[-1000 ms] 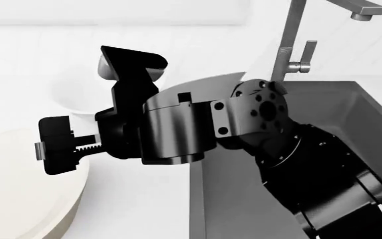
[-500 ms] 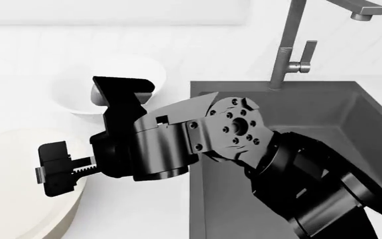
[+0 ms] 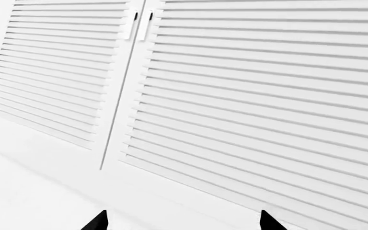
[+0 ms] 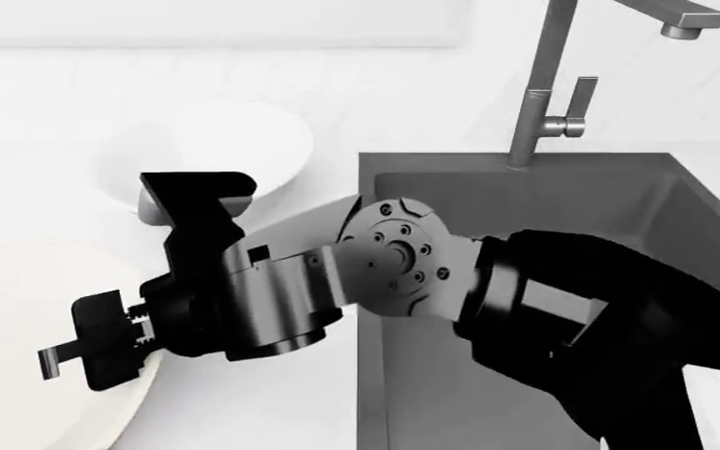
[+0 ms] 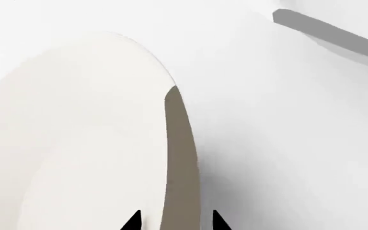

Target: Stack the bowls in the sink.

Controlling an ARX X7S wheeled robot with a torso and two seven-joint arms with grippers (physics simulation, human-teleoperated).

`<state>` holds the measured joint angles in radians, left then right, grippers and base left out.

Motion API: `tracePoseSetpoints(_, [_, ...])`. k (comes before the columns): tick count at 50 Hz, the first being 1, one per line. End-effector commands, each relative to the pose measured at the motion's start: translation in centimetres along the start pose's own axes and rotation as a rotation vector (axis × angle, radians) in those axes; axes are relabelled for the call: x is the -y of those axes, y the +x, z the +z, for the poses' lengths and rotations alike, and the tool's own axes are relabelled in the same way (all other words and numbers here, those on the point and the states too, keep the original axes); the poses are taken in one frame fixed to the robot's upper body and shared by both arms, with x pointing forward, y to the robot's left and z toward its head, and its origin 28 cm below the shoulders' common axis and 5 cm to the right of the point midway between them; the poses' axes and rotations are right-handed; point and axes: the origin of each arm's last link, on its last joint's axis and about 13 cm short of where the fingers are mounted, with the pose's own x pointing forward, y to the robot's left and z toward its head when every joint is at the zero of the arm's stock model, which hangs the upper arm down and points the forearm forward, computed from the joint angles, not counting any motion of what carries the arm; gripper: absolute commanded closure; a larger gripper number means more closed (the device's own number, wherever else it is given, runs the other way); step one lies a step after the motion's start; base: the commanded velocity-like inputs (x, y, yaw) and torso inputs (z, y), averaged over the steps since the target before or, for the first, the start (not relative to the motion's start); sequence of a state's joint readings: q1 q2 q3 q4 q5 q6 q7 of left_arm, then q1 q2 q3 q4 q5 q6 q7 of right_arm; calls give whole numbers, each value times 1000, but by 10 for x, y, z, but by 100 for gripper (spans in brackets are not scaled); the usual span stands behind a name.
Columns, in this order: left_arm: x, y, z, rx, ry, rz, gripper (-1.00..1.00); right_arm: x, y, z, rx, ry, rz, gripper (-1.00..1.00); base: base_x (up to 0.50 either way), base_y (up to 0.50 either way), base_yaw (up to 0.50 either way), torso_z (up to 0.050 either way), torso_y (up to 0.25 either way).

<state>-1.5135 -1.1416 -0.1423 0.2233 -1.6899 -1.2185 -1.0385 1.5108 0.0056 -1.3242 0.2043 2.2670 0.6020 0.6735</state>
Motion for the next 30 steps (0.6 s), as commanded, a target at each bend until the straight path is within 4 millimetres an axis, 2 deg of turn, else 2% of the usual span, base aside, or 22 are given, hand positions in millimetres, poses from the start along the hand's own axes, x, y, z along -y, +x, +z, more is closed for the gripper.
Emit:
tracePoseSetpoints(1, [-1, 0, 0, 1, -5, 5, -100, -1, 7, -6, -35, -38, -11, 100, 0, 0, 0, 0, 0])
tracePoseSetpoints(10, [-1, -1, 0, 1, -6, 6, -100, -2, 7, -7, -39, -44, 4, 100, 0, 0, 0, 0, 0])
tracePoseSetpoints(13, [-2, 0, -1, -1, -7, 7, -100, -5, 4, -1, -2, -45, 2, 100, 0, 0, 1, 0, 0])
tracePoseSetpoints(21, [-3, -1, -2, -2, -9, 12, -100, -18, -27, 21, 196, -130, 0, 100, 0, 0, 0, 0, 0])
tracePoseSetpoints(23, [-3, 0, -2, -2, -8, 13, -100, -22, -35, 23, 219, -198, 11, 100, 0, 0, 0, 0, 0])
tracePoseSetpoints(30, [-4, 0, -1, -1, -13, 16, -100, -23, -57, 30, 310, -204, -34, 100, 0, 0, 0, 0, 0])
